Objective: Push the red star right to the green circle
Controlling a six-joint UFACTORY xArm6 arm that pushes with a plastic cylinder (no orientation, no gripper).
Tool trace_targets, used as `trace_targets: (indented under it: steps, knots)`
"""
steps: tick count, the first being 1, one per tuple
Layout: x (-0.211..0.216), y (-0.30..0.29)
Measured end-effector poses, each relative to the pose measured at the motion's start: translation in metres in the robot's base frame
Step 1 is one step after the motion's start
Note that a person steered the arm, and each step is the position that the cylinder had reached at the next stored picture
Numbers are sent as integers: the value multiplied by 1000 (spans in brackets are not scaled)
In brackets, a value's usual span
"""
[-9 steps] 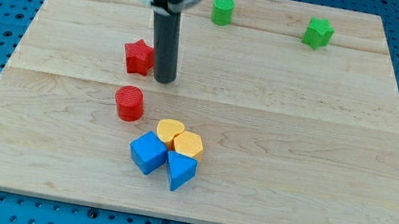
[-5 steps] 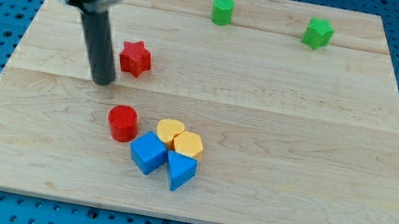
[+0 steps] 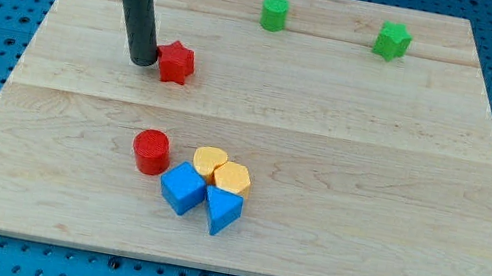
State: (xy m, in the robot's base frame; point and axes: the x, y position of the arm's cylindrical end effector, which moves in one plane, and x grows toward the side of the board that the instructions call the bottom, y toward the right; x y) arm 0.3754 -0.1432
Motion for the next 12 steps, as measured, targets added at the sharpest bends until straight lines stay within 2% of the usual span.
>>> trace_targets:
  steps: [3,4,5,7,8,10,12]
  knots:
    - [3,10]
    - [5,26]
    - [9,68]
    - [-17,91]
    - [-24,129]
    - [-10,221]
    - [-84,217]
